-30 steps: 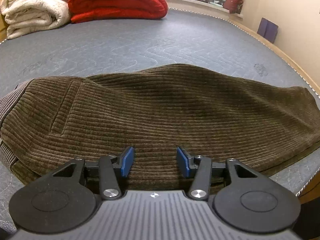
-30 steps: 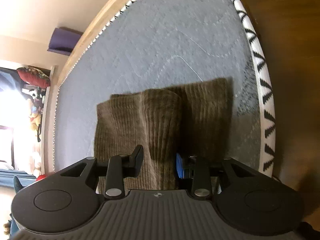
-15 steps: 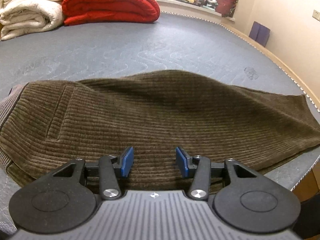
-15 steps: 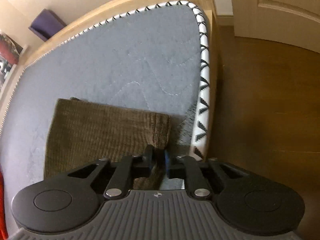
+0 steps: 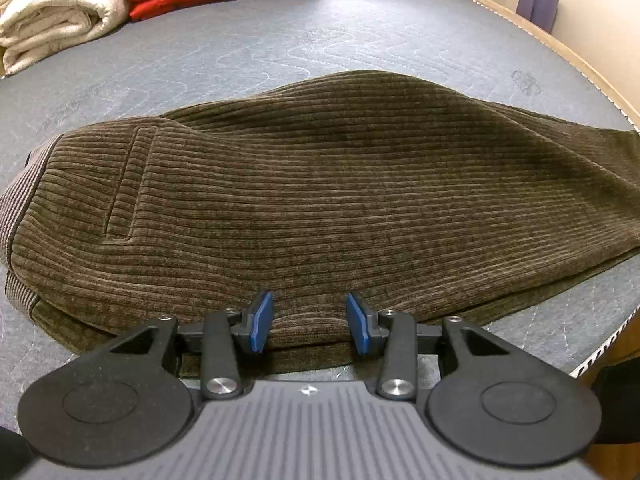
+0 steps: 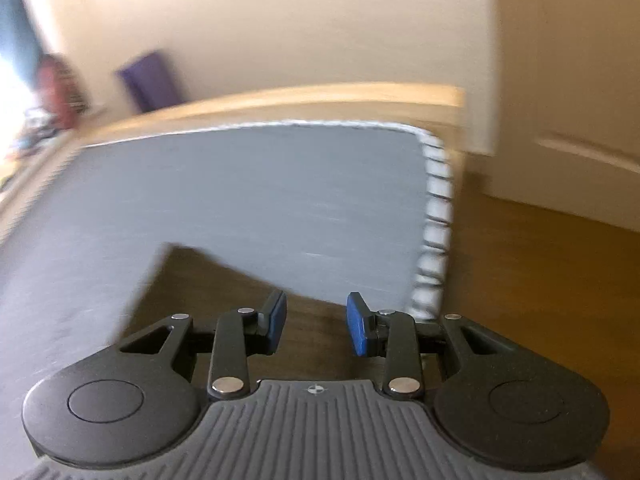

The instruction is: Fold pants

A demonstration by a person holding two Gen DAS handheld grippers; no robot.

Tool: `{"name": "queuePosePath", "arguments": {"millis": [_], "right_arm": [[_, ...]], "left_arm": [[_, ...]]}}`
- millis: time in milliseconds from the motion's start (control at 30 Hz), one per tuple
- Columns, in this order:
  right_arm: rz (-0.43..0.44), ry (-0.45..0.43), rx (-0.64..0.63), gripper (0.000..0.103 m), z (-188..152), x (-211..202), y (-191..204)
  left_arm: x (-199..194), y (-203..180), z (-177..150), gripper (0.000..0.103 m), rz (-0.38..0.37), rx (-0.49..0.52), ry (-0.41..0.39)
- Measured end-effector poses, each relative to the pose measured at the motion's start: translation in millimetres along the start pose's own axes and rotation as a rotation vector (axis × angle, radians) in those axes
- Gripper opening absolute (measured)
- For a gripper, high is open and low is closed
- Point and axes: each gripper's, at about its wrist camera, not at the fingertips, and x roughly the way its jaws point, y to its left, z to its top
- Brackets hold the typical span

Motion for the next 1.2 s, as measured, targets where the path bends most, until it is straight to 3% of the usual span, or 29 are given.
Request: {"name": "queuePosePath", "arguments": {"millis": [100, 200, 400, 533, 567, 600, 633, 700, 800, 933, 1000, 1033, 1100, 1200], "right_arm": [[0.153, 0.075, -0.029, 0.038, -4, 18, 31], [0.220, 0.163, -0.007, 0.049, -10, 45, 57], [0.196, 0.270, 0.086, 0.052, -7, 100, 88], [0.125, 0.308, 0.073, 0.052, -10, 125, 109], [0.106, 0.315, 0.051, 0.043, -11, 128, 115], [0.080, 0.314, 0.014, 0.015, -13, 133, 121], [0.035, 0.304, -0.039, 0.007, -13, 136, 127], [0.025, 0.255, -0.021, 0.006, -11, 132, 128], [0.041, 0.130, 0.029, 0.006, 2, 121, 126], [0.057, 0.260, 0.034, 0.012, -5, 144, 119], [0.072, 0.247, 0.058, 0.032, -1, 135, 112], [0.077, 0.225, 0.050, 0.036, 2, 126, 110], [0.097, 0.165, 0.000, 0.045, 7, 105, 105], [0.109, 0.120, -0.063, 0.050, 9, 74, 87]], "left_arm": [[1, -3, -2, 0.046, 0.001, 0.017, -0.010], [1, -2, -6, 0.046, -0.009, 0.023, -0.018], [-1, 0, -9, 0.047, -0.015, 0.022, -0.033], [0, -1, -10, 0.048, -0.010, 0.032, -0.042], [0, -2, -10, 0.048, -0.009, 0.037, -0.044], [0, -2, -10, 0.048, -0.009, 0.043, -0.047], [1, -3, -9, 0.048, -0.008, 0.049, -0.047], [-1, -3, -5, 0.048, 0.000, 0.061, -0.059], [-15, -1, 3, 0.047, 0.004, 0.052, -0.159], [-21, 3, 9, 0.047, -0.044, 0.032, -0.181], [-16, 2, 9, 0.047, -0.056, 0.033, -0.149], [-10, 1, 10, 0.047, -0.058, 0.036, -0.109], [12, 0, 5, 0.048, -0.056, 0.047, 0.030], [10, -8, 6, 0.048, -0.034, 0.064, 0.007]]}}
